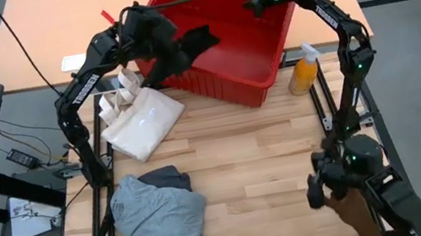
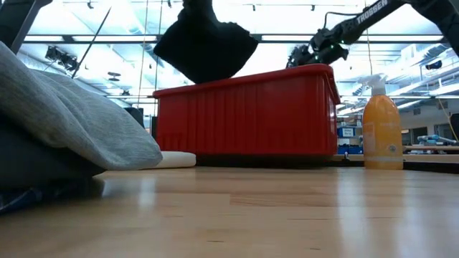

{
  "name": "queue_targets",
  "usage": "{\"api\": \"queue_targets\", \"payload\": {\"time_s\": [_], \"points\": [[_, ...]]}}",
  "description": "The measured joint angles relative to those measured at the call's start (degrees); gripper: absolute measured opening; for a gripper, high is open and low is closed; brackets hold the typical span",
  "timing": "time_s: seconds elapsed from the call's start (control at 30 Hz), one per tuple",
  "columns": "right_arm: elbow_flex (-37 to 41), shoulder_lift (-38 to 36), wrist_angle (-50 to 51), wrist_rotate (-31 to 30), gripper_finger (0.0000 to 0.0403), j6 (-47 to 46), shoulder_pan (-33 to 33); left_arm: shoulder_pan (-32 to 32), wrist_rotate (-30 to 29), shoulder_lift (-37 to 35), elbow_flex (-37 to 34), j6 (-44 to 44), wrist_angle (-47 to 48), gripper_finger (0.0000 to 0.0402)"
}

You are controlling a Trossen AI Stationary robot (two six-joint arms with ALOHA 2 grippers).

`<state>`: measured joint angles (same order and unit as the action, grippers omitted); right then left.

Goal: Fold Laundry from Bin
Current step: Remove the black t-shirt from the red organizer bin and put it on the pile of clothes on the table

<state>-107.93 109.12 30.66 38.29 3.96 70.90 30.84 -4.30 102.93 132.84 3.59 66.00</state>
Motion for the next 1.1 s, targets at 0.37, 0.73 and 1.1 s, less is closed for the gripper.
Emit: {"api": "queue_targets", "payload": {"time_s": [0.37,0.73,1.1], "points": [[-9.7,-0.8,9.5,6.4,0.0171,-1.2,-9.6,-8.8,5.3,-3.6,0.0,-4.0,17.9,0.0042],[-12.3,-6.4,10.6,3.6,0.0171,-8.1,-20.2,-18.9,7.6,-7.9,0.0,-2.7,24.0,0.004],[-12.3,-7.3,17.0,2.7,0.0171,-18.2,-27.9,-33.9,7.5,-10.0,-2.3,0.5,23.6,0.004]]}}
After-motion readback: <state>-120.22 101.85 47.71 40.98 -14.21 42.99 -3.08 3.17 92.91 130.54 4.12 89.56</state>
